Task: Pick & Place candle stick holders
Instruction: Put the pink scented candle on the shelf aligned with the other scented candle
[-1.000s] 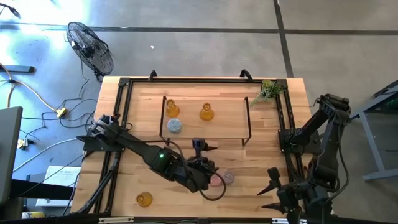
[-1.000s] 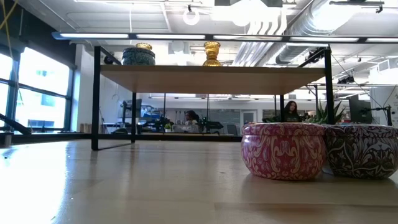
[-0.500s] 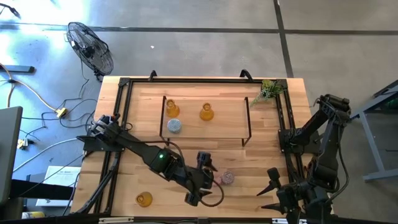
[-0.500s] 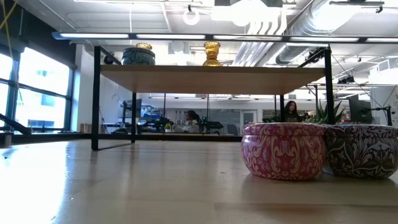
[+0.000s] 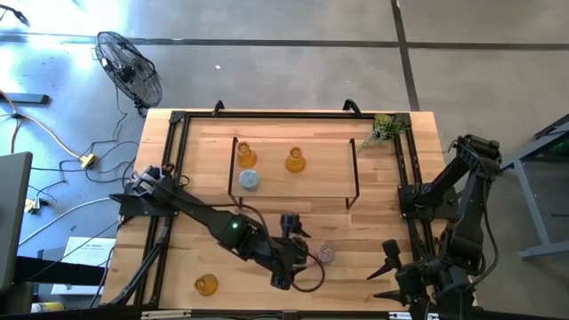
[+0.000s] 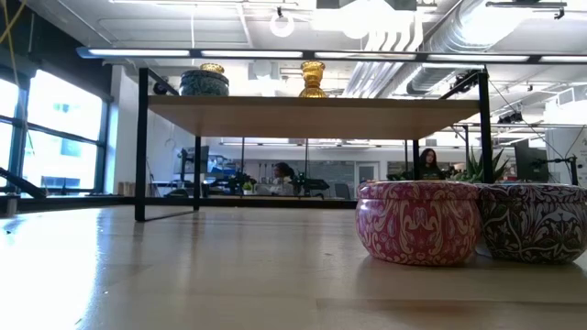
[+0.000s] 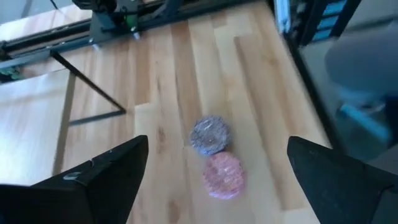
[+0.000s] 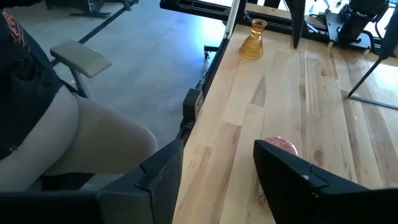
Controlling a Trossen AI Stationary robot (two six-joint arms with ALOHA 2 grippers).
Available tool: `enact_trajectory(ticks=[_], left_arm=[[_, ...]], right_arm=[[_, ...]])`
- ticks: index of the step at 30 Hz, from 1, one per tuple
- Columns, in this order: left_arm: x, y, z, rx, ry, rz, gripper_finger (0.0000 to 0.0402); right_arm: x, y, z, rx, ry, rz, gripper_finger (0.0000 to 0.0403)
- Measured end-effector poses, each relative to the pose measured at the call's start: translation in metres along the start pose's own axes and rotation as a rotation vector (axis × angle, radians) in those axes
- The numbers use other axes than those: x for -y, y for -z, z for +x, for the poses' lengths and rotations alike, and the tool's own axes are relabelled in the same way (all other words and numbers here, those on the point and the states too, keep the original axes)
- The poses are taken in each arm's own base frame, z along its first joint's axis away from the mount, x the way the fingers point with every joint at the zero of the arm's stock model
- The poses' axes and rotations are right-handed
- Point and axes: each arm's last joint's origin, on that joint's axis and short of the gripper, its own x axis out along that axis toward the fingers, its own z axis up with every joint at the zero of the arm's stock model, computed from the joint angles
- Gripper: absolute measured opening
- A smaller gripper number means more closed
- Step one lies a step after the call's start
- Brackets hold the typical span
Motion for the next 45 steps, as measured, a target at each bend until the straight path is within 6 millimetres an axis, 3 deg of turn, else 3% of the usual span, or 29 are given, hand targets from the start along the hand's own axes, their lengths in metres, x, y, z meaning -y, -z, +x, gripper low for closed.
enact_trajectory(ticks=[36,45], left_arm=[[0.006,0.007,0.012,-0.045,0.044,0.061,0.0397],[0.009,0.0,0.012,0.002,0.125,-0.098,0.0397]], right_arm=[[-0.003,0.003,0.004,-0.016,0.005,-0.007,0.0194],[-0.003,0.004,0.005,-0.016,0.009,-0.009,0.0194]])
